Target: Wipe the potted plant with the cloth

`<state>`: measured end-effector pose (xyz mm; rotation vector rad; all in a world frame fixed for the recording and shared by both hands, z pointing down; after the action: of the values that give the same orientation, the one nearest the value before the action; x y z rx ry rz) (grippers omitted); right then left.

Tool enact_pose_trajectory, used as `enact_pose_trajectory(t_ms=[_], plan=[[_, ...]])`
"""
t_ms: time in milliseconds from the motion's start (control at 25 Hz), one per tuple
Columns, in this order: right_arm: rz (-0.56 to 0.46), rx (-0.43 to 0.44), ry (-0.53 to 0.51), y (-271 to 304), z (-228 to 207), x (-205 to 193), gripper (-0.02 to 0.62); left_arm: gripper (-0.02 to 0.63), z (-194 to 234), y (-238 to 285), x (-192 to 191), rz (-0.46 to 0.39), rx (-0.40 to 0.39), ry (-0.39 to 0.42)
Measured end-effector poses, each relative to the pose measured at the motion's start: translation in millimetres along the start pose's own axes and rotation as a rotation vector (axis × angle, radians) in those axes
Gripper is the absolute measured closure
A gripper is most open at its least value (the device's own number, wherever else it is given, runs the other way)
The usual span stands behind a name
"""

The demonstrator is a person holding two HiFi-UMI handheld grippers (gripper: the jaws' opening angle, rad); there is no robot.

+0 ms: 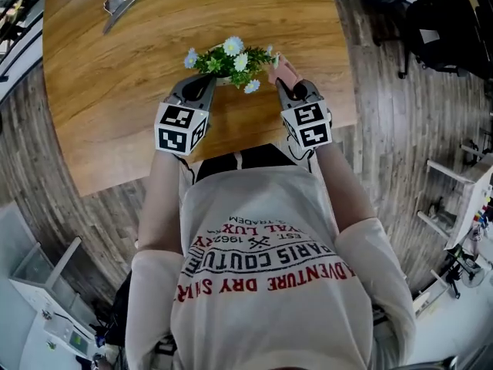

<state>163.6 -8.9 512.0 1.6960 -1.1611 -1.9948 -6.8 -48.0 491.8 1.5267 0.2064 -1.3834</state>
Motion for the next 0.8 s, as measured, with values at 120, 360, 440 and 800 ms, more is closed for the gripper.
enact_pose_trajectory(t_ms=[120, 360, 440, 800], plan=[[0.001, 0.016, -0.041, 9.4, -20.0, 15.9, 0.559, 0.589, 3.1, -6.4, -3.0, -0.002, 0.048, -0.024], [-0.013, 0.106, -0.179, 34.3, -47.1, 63.3, 0.560, 0.589, 2.8, -8.1, -0.3, -0.001, 0.087, -0.086], [-0.010, 0.167, -0.219, 45.6, -45.3, 79.1, 0.558, 0.589, 2.3, -8.5, -1.1, -0.006, 0.099, -0.101], [0.090, 0.481, -0.399, 93.5, 1.6, 119.8, 0.558, 0.589, 0.2, -10.7, 2.2, 0.004, 0.168, -0.170]])
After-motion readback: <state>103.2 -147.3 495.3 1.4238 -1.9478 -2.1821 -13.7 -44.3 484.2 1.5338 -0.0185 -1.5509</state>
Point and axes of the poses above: the fingertips, and each gripper's own axes: y forward along the fingers, z to its left, x out of its top, the point moved 2 cm from there along -y, backward along the fingers, and after that the axes turned 4 degrees about y, right-handed, at the moved point
